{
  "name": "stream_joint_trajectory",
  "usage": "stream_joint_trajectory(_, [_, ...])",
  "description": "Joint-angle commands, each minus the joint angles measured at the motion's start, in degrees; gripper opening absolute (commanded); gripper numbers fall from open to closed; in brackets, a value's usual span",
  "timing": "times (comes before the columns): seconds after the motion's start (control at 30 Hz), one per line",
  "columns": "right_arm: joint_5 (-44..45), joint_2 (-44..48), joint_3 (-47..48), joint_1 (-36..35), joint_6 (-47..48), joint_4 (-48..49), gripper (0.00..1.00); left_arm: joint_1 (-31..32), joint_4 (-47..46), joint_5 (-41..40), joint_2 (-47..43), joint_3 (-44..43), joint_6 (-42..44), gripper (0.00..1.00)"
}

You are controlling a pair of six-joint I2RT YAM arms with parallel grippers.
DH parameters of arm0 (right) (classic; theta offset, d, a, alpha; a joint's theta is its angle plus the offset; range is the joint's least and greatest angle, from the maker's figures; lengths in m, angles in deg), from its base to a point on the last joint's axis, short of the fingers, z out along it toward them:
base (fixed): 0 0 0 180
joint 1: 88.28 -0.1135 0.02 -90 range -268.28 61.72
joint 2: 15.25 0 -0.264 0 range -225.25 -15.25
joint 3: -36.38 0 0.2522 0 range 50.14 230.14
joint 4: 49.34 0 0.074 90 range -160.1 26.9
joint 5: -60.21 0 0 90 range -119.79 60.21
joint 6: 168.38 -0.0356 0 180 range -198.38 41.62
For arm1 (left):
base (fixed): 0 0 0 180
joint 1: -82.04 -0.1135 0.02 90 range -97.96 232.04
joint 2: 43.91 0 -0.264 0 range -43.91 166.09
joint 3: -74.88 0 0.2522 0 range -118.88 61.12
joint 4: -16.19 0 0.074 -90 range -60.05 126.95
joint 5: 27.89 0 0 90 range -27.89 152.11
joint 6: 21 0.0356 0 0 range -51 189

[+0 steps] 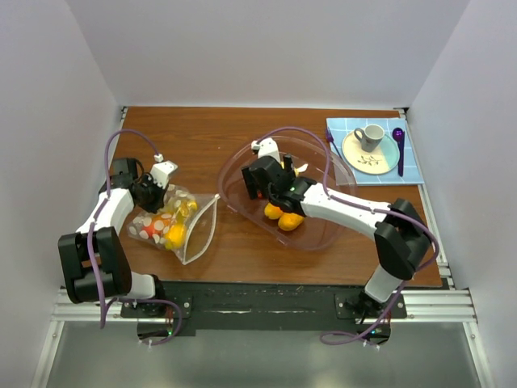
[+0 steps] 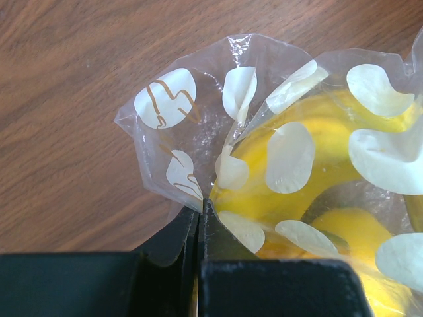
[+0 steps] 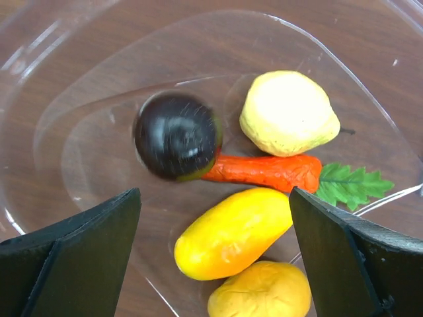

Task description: Open the zip-top bag and remove the fake food

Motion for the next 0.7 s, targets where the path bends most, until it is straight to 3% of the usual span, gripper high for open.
stream_joint_trajectory(0.0, [2.55, 5.91, 1.59, -6.46, 5.48, 5.52, 0.99, -0.14, -0.18, 1.34, -1.19, -0.39, 0.95, 0.00])
stream_joint_trajectory(0.1, [2.30, 6.27, 1.77, -13.93, 8.31, 6.68, 0.94, -0.14, -0.54, 1.25, -0.23, -0.83, 0.51, 0.00])
stream_joint_trajectory(0.2, [1.24, 5.75, -0.25, -19.91, 8.40, 9.83, 0.77, -0.14, -1.06, 0.90, 0.74, -1.01, -0.01, 0.00])
stream_joint_trajectory(0.23, [1.06, 5.40, -0.86, -21.92, 7.88, 12.02, 0.66, -0.14, -1.15, 0.90, 0.74, -1.09, -0.19, 0.00])
stream_joint_trajectory(0.33, [-1.31, 1.89, -1.84, -23.87, 6.64, 14.15, 0.51, -0.14, -1.33, 0.81, 1.09, -1.18, -0.45, 0.00])
stream_joint_trajectory(0.47, [-3.68, -4.00, 0.44, -24.58, 6.20, 16.87, 0.47, -0.14, -1.07, 0.81, 0.74, -1.45, -0.54, 0.00])
stream_joint_trajectory(0.67, [-5.09, -13.67, 7.55, -24.58, 7.61, 17.14, 0.52, -0.14, -0.54, 0.90, 0.21, -1.88, -0.37, 0.00])
